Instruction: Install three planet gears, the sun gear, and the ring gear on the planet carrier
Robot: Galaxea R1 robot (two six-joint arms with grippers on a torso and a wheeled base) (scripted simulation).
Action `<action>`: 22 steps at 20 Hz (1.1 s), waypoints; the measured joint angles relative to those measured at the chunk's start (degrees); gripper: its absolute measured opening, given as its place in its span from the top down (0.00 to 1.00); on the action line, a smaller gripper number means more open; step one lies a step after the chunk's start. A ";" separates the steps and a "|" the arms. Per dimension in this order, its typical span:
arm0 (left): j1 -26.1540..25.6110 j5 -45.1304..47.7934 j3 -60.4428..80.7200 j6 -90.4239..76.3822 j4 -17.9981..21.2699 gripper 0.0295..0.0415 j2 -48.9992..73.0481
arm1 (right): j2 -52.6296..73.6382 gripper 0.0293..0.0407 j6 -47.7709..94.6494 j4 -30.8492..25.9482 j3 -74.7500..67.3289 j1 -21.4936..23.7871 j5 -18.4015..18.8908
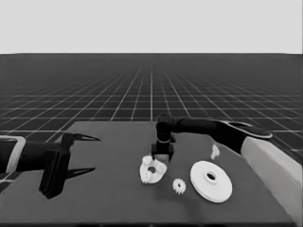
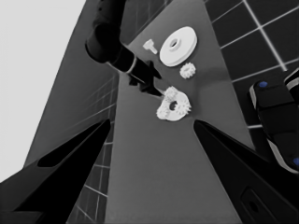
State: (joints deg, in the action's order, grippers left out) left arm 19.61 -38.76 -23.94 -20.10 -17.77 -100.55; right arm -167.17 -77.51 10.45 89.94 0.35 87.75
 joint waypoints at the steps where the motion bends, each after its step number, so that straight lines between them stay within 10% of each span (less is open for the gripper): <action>1: 0.00 0.00 0.00 0.00 0.00 0.25 0.00 | 0.00 0.19 0.00 -0.06 -0.01 0.05 0.01; 7: 0.00 0.00 0.00 0.00 0.00 0.25 0.00 | 17.32 0.19 -10.53 0.87 -27.97 -0.57 1.86; 22: 0.00 0.00 0.00 0.00 0.00 0.25 0.00 | 16.87 0.19 -5.96 14.29 -22.35 -14.11 -0.72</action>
State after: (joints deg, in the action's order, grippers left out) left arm 19.61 -38.76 -23.94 -20.10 -17.77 -100.55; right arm -150.30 -83.47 24.75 67.59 -13.76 87.03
